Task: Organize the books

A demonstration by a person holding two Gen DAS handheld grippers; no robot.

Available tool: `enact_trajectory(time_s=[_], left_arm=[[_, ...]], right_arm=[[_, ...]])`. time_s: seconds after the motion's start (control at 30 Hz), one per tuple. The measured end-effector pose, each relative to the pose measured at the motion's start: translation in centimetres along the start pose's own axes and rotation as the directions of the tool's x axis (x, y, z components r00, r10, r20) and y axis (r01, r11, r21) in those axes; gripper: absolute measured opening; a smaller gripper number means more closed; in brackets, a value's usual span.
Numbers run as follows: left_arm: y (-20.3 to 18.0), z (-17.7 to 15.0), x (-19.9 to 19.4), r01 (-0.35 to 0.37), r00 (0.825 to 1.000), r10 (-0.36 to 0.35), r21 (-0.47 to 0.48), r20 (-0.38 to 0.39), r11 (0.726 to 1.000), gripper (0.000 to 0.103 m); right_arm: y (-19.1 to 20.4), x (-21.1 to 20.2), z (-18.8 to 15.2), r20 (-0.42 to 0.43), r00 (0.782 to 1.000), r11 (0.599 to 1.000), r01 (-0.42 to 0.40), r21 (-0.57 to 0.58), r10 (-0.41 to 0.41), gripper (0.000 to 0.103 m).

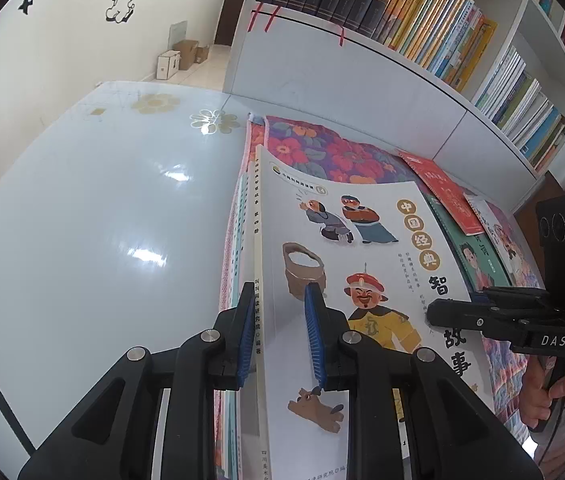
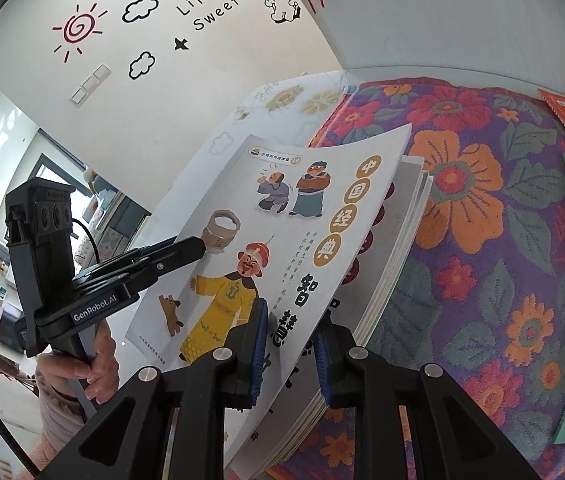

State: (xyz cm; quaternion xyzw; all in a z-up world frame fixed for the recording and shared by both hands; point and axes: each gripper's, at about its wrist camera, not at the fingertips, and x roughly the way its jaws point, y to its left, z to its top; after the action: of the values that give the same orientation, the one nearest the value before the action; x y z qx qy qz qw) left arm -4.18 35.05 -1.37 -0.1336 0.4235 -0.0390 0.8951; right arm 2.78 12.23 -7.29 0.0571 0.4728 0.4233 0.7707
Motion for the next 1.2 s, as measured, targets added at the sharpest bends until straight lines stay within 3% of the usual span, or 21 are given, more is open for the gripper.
enact_trajectory(time_s=[0.1,0.23,0.33,0.4,0.43,0.5,0.6,0.73,0.93,1.03,1.2], left_arm=[[0.5,0.2,-0.1,-0.045,0.999,0.045,-0.020,0.011,0.999,0.022],[1.2,0.0,0.2,-0.032,0.999,0.032,-0.048,-0.008,0.998,0.022],[1.5,0.1,-0.4,-0.071,0.997,0.073,-0.075,0.024,0.995,0.022],[1.9,0.4,-1.4,-0.082,0.994,0.090,-0.117,0.058,0.990,0.022],[2.0,0.6,-1.8,-0.090,0.992,0.100,-0.130,0.071,0.987,0.022],[2.0,0.8,-2.7,-0.115,0.987,0.131,-0.151,0.096,0.982,0.022],[1.3,1.1,-3.3,-0.122,0.984,0.140,-0.155,0.109,0.980,0.023],[-0.5,1.4,-3.3,-0.116,0.986,0.132,-0.141,0.102,0.983,0.023],[-5.6,2.2,-2.4,-0.070,0.992,0.082,-0.123,0.096,0.990,0.026],[-9.7,2.8,-0.8,-0.034,0.996,0.038,-0.055,0.076,0.998,0.026],[-18.0,3.2,3.3,0.010,0.999,-0.011,0.026,0.039,1.000,0.026]], right_arm=[[0.4,-0.1,-0.1,0.004,1.000,1.000,0.017,-0.018,-0.017,0.022],[0.2,0.0,-0.1,0.008,1.000,1.000,0.006,-0.007,-0.006,0.023],[-0.2,-0.1,0.0,0.004,1.000,1.000,-0.005,0.025,0.005,0.024],[-0.5,-0.6,0.0,0.005,0.999,0.998,0.033,0.062,-0.033,0.024],[-0.7,-1.1,0.0,0.013,0.997,0.993,0.072,0.088,-0.074,0.025],[-1.4,-2.1,0.0,0.035,0.990,0.985,0.133,0.113,-0.138,0.047],[-2.5,-3.4,0.0,0.066,0.984,0.980,0.156,0.125,-0.165,0.049],[-4.8,-5.4,-0.1,0.108,0.987,0.977,0.094,0.192,-0.117,0.049],[-8.5,-8.8,-0.9,0.192,0.976,0.973,0.062,0.222,-0.106,0.049],[-11.9,-11.1,-1.5,0.245,0.965,0.963,0.029,0.267,-0.097,0.049],[-19.0,-15.6,-2.9,0.348,0.925,0.944,0.033,0.329,-0.154,0.049]])
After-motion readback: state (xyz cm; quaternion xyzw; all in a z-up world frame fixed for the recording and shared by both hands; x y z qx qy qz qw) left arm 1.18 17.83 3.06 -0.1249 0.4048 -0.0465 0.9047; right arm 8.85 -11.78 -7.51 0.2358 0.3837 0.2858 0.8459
